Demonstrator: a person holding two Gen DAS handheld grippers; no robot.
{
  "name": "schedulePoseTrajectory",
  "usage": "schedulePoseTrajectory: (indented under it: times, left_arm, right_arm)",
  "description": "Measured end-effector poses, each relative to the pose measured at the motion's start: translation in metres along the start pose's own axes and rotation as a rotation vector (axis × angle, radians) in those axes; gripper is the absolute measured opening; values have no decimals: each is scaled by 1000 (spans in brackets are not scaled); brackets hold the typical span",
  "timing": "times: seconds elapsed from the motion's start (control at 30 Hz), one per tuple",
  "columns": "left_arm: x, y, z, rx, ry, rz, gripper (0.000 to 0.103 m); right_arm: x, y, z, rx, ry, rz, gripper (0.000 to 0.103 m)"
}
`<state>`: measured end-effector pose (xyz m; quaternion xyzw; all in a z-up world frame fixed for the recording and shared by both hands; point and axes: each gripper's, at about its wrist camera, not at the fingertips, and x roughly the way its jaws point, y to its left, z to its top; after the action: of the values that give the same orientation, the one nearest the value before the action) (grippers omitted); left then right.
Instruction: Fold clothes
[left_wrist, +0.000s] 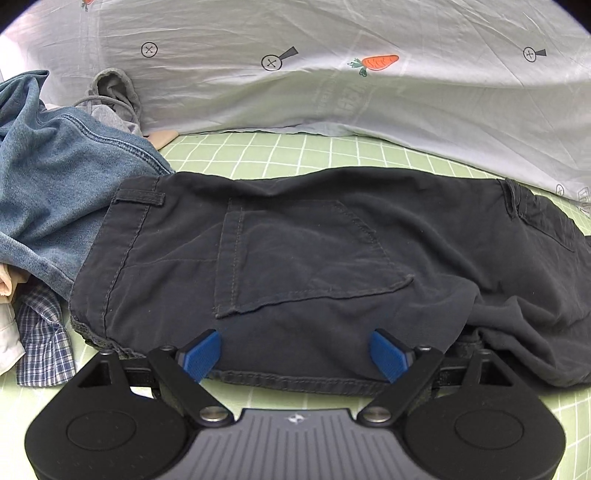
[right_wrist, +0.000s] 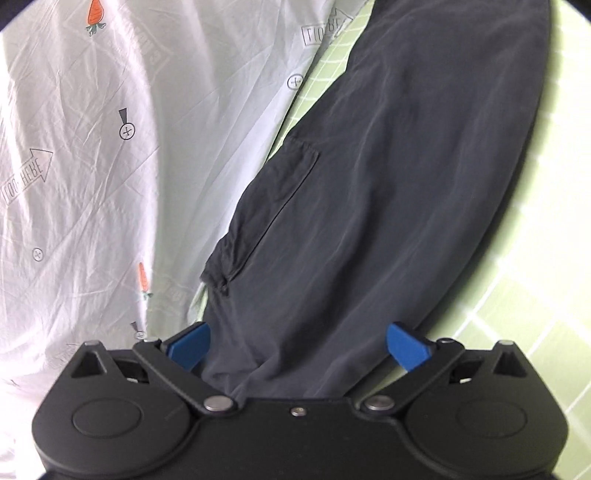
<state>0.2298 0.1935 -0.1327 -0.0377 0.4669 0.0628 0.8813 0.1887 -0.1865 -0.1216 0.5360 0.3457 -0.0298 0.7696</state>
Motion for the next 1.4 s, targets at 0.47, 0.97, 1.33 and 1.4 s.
schedulePoseTrajectory:
  times: [0.47, 0.97, 1.33, 1.4]
  left_arm:
    - [15, 13, -12, 11, -8, -55, 96]
    - [20, 21, -12, -55, 13, -80, 97]
    - [19, 26, -14, -78, 16, -103, 97]
    - [20, 27, -15, -87, 18, -106, 97]
  right_arm:
    - [74, 61, -55, -216, 152, -53, 103]
    - [90, 71, -58, -171, 262, -8, 103]
    - [114, 89, -75, -242, 335, -22, 103]
    - [120, 94, -79, -272, 346, -31, 103]
